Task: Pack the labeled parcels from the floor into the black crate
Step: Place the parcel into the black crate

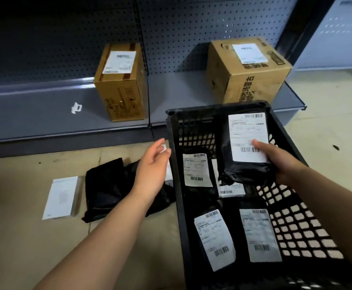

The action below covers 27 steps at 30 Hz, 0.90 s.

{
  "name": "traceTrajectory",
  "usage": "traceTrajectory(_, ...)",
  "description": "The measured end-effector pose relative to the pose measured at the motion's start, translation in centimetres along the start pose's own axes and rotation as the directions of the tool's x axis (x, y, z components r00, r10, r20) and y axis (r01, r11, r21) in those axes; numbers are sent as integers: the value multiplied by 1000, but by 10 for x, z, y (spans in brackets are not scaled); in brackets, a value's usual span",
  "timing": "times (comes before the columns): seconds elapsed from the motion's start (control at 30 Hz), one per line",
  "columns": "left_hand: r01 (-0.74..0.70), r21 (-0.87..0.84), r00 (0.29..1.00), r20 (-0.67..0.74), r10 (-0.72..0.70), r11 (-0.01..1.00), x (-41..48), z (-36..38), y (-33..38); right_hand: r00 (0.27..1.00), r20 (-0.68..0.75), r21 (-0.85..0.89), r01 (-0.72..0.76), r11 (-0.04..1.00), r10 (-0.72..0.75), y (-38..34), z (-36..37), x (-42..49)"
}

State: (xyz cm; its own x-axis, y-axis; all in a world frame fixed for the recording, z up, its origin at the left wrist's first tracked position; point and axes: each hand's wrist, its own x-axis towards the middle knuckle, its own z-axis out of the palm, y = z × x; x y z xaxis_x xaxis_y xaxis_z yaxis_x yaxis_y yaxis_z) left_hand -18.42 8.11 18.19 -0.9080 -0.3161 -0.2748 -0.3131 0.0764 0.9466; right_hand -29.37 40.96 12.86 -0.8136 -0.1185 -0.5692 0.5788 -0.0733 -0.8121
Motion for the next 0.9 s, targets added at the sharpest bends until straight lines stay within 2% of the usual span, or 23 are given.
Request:
traceTrajectory(0.2, 81, 118, 990, -125, -66, 990, 9, -12, -48, 988, -118, -105, -114, 988, 101, 52, -28, 36)
traceTrajectory(0.43, 179, 222, 977, -155, -147, 959, 22, -26, -95, 966, -189, -129, -204, 971, 177, 95, -21, 71)
traceTrajectory(0.57, 212, 247, 972, -151, -178, 946, 23, -26, -115, 954, -271, -283, -210, 936, 132, 106, -22, 84)
traceTrajectory(0.7, 218, 266, 972, -141, -186, 939, 21, -22, -127, 936, -352, -540, -204, 816, 1, 116, -27, 87)
traceTrajectory(0.9, 216, 232, 973, -127, -190, 948, 13, -19, -124, 926, -370, -662, -206, 721, -75, 102, -10, 60)
